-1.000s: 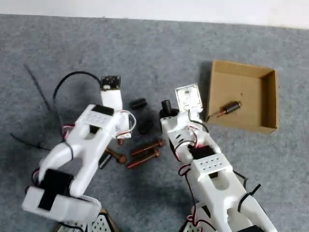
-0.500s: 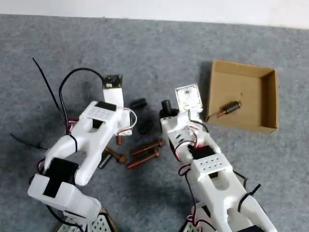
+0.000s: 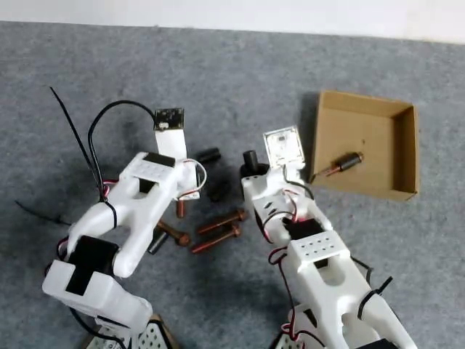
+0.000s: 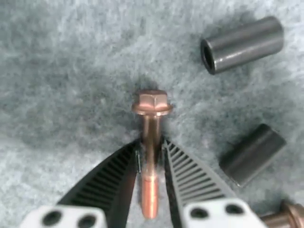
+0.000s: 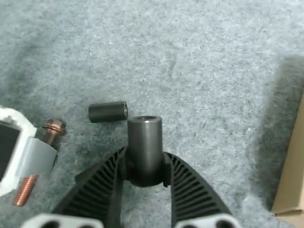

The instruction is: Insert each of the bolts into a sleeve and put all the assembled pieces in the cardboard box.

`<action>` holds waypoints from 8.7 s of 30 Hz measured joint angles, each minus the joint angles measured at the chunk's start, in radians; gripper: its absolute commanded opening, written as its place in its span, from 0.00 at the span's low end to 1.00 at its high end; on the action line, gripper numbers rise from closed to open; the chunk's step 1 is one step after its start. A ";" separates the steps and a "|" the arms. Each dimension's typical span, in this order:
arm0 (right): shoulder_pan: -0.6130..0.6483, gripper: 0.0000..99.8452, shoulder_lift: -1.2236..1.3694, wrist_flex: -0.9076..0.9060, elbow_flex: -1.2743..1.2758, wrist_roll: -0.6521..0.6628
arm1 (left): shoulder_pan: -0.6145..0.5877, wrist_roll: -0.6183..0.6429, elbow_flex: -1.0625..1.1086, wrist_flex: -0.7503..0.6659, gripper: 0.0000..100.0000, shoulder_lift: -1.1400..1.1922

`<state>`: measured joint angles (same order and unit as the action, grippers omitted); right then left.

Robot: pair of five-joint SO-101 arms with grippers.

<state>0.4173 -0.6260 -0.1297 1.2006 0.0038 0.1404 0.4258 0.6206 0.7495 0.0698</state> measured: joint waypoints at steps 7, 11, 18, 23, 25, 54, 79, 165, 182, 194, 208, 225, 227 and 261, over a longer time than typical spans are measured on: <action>0.000 0.00 0.000 0.000 0.000 0.000 | -0.058 0.003 0.000 -0.060 0.08 0.002; 0.000 0.00 0.000 0.000 0.000 0.000 | -0.061 0.003 0.000 -0.075 0.08 0.002; 0.000 0.00 0.000 0.000 0.000 0.000 | -0.071 0.003 0.002 -0.127 0.08 0.015; 0.000 0.00 0.000 0.000 0.000 0.000 | -0.071 0.061 0.002 -0.172 0.08 0.040; 0.000 0.00 0.000 0.000 0.000 0.000 | -0.071 0.101 0.002 -0.175 0.08 0.041; 0.000 0.00 0.000 0.000 0.000 0.005 | -0.080 0.127 0.002 -0.178 0.08 0.043; 0.000 0.00 0.000 0.000 0.000 0.005 | -0.077 0.129 0.002 -0.184 0.00 0.044; 0.319 0.00 -0.924 0.071 0.473 0.009 | -0.094 0.241 1.056 -0.654 0.01 -1.861; 0.328 0.00 -0.924 0.071 0.473 0.009 | 0.035 0.241 0.896 -0.493 0.01 -1.867; 0.365 0.00 -0.925 0.052 0.473 0.032 | 0.089 0.241 0.868 -0.466 0.01 -1.870; 0.367 0.00 -0.924 0.051 0.473 0.106 | 0.095 0.241 0.868 -0.443 0.01 -1.872; 0.368 0.00 -0.924 0.051 0.474 0.109 | 0.140 0.241 0.806 -0.250 0.01 -1.878; 0.365 0.00 -0.924 0.051 0.474 0.109 | 0.180 0.239 0.806 -0.224 0.01 -1.887; 0.348 0.00 -0.922 0.051 0.474 0.109 | 0.163 0.222 0.842 -0.060 0.47 -1.878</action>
<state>0.7656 -1.5482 -0.0790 1.6747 0.1128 0.3030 0.6483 1.4630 0.6897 -1.8082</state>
